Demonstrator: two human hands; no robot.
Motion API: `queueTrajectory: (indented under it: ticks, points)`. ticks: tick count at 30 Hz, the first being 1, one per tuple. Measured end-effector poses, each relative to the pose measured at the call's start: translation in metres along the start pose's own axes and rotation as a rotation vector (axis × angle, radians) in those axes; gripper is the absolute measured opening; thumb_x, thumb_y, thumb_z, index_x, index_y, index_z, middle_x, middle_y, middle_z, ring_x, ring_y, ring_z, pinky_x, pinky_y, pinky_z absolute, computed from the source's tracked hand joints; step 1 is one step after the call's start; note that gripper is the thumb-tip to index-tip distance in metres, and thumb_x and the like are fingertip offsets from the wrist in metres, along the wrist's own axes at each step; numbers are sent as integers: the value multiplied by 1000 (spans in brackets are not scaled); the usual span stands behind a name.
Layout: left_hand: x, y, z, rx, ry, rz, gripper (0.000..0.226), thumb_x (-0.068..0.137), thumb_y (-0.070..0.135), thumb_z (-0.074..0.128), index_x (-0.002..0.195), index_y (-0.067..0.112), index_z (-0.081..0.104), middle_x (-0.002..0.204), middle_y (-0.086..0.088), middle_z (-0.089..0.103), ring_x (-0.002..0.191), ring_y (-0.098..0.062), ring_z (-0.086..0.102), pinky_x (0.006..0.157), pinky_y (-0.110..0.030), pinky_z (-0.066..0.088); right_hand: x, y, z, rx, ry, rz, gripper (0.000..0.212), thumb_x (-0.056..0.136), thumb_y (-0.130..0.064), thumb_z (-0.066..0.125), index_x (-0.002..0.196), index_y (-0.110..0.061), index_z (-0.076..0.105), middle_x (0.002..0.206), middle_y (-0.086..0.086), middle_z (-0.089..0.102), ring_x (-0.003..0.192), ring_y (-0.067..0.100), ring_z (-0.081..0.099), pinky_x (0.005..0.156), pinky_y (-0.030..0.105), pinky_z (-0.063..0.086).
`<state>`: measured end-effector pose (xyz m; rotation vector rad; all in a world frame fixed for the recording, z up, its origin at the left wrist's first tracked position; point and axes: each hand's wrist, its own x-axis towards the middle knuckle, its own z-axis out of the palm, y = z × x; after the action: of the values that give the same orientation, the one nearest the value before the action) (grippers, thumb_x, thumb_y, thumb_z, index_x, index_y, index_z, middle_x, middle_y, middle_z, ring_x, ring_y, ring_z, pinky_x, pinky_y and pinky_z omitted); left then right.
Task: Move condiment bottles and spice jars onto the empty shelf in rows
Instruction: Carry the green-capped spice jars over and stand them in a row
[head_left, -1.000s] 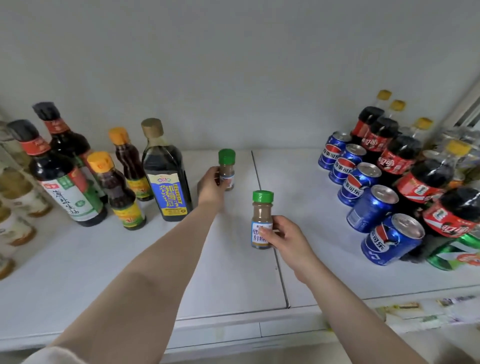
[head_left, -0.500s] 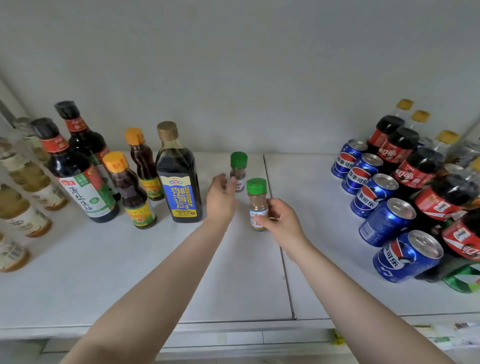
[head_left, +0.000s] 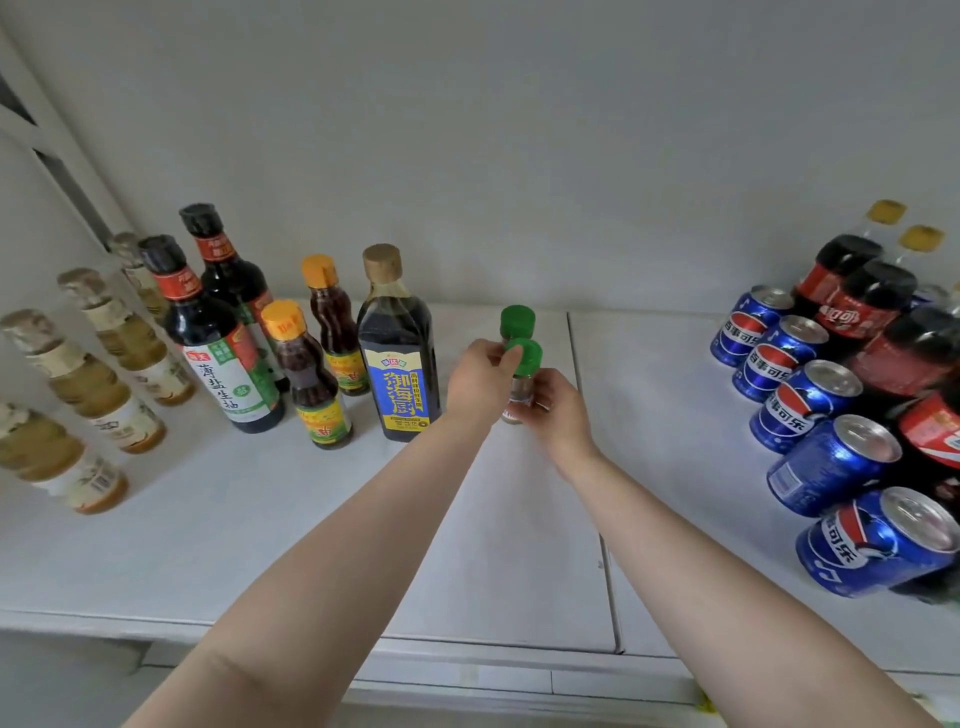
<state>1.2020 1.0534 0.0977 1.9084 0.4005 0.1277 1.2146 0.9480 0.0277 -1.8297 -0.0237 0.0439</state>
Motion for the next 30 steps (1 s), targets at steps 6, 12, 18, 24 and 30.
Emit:
queueTrajectory:
  ticks: [6, 12, 18, 24, 30]
  points:
    - [2, -2, 1, 6, 14, -13, 31, 90, 32, 60, 110, 7, 60, 110, -8, 68, 104, -27, 61, 86, -31, 44, 2, -6, -4, -2, -47, -24, 34, 71, 3, 72, 89, -21, 56, 81, -9, 65, 76, 11, 61, 75, 30, 49]
    - [3, 0, -2, 14, 26, -21, 31, 90, 31, 59, 109, 7, 60, 110, -8, 67, 105, -27, 60, 86, -31, 45, 6, -4, -1, -25, -48, -22, 29, 70, -3, 72, 88, -20, 58, 81, -6, 68, 78, 16, 63, 76, 33, 50]
    - [1, 2, -3, 51, 20, -8, 32, 92, 31, 56, 112, 7, 59, 112, -8, 67, 106, -26, 59, 85, -30, 43, 7, -6, -1, -89, -47, -9, 31, 69, -10, 75, 90, -23, 56, 85, -7, 69, 82, 16, 67, 76, 31, 53]
    - [-16, 4, -6, 237, 46, 198, 47, 93, 32, 53, 134, 11, 43, 134, -13, 47, 115, -32, 54, 90, -35, 41, -7, -6, -11, -22, 38, 44, 48, 72, -2, 76, 116, -5, 56, 106, 9, 63, 99, 22, 61, 98, 40, 49]
    - [-62, 13, 3, 345, -28, 691, 53, 86, 18, 57, 137, 9, 43, 137, -11, 47, 121, -32, 45, 96, -37, 39, -64, -16, -58, -112, 144, 28, 47, 78, -9, 74, 122, -8, 55, 116, 3, 60, 108, 16, 56, 96, 27, 47]
